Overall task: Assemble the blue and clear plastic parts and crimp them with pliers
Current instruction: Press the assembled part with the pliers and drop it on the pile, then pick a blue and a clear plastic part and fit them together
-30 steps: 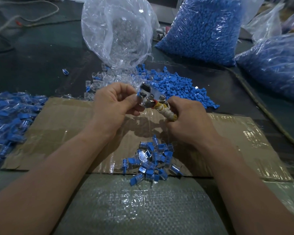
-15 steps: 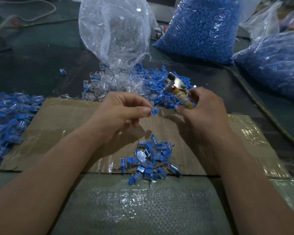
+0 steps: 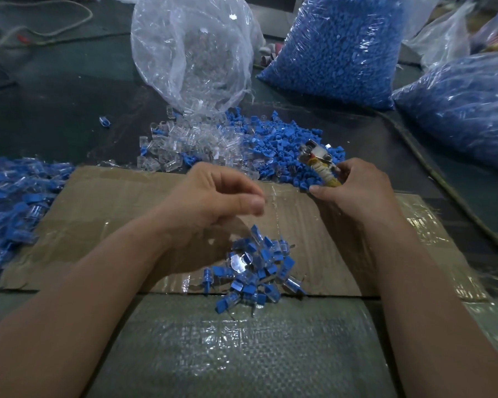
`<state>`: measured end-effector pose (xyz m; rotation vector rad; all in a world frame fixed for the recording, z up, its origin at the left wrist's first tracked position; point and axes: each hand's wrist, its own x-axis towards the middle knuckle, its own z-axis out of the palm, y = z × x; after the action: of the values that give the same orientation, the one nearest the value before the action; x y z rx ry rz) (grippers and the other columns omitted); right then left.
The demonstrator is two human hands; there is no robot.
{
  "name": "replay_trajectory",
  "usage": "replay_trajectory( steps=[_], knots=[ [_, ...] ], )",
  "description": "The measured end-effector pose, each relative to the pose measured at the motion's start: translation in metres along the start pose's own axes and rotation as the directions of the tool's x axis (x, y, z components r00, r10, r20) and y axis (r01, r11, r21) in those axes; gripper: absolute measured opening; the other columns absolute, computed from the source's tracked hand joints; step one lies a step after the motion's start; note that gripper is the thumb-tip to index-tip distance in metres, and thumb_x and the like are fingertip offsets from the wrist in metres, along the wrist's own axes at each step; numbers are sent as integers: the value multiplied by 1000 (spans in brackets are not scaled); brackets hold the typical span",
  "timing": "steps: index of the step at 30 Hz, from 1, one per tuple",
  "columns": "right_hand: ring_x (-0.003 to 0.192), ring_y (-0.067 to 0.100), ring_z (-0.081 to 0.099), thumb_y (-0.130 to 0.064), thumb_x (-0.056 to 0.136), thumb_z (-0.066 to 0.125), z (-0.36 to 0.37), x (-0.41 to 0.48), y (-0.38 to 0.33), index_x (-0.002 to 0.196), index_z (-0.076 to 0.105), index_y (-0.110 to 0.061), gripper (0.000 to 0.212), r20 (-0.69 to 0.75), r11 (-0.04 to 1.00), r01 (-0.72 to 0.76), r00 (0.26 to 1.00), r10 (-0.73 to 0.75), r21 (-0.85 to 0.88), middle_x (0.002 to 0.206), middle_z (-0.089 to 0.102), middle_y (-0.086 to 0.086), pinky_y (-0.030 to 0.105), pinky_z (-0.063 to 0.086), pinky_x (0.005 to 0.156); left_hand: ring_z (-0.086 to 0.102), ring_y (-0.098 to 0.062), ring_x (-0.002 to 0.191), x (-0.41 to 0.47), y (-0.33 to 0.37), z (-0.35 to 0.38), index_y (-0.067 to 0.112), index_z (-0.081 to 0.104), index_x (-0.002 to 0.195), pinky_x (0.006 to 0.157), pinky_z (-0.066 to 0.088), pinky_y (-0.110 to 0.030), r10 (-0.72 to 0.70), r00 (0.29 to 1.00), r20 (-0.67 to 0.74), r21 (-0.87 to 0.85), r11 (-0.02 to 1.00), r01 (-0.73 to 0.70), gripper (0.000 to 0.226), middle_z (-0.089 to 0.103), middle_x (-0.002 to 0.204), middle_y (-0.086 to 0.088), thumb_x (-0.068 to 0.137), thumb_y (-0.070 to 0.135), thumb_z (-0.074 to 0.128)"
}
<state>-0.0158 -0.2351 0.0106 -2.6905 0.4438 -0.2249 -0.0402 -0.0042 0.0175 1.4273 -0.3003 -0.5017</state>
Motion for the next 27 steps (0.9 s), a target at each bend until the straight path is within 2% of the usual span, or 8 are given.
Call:
replay_trajectory(
  steps=[2,3,5,9,13,18,23,27],
  knots=[
    [103,26,53,-49,66,76,0,0,0,118,53,-12,68,30,1000,-18,999,18,-14,116,58,7,34,41,81,58,-9,55,6,-4,-1,13,70,73,50,50,-19,53,959,-278,27,999,-48,7,66,72,-3,75,7,67],
    [105,26,52,-50,67,75,0,1,0,119,53,-12,69,47,999,-23,999,24,-28,117,57,8,35,41,82,61,-7,62,11,-7,-4,15,69,78,57,51,-18,147,902,-406,198,978,-70,10,66,77,0,80,6,65],
    [105,27,51,-53,67,73,0,2,0,119,53,-12,69,72,998,-23,997,27,-59,116,56,8,36,40,83,60,-5,78,18,-10,-13,16,67,97,72,48,-16,343,801,-491,534,845,-34,17,65,91,4,83,7,64],
    [106,28,50,-55,68,71,-2,1,-2,117,52,-13,67,108,996,-34,993,43,-82,117,55,9,40,42,86,44,-10,109,24,-15,-29,17,58,122,93,29,-21,468,754,-462,791,602,110,38,52,119,-1,85,12,63],
    [110,30,48,-55,68,71,-4,-1,-2,119,52,-12,69,115,996,-32,993,41,-78,121,54,10,41,41,90,27,-23,134,27,-15,-34,23,48,134,110,18,-37,412,757,-508,812,523,260,51,36,144,-7,85,17,62],
    [112,29,49,-59,71,66,-5,-3,-4,122,52,-12,71,110,993,33,994,-20,-116,124,54,10,46,36,100,19,-26,139,28,-16,-38,26,36,141,113,18,-43,276,837,-472,842,423,335,57,23,152,-9,87,23,57],
    [117,23,45,-40,80,66,1,-10,-17,124,54,-13,53,-95,969,247,964,-248,-23,125,53,8,39,30,104,28,-25,134,29,-18,-37,21,49,134,109,23,-39,302,860,-411,872,406,275,45,31,147,-9,89,19,55],
    [116,19,44,-29,84,64,9,-14,-25,120,57,-12,41,-95,923,384,918,-384,-24,122,56,4,34,27,103,33,-17,129,31,-21,-37,16,55,128,106,23,-31,328,868,-373,880,420,220,36,41,139,-3,92,17,53]
  ],
)
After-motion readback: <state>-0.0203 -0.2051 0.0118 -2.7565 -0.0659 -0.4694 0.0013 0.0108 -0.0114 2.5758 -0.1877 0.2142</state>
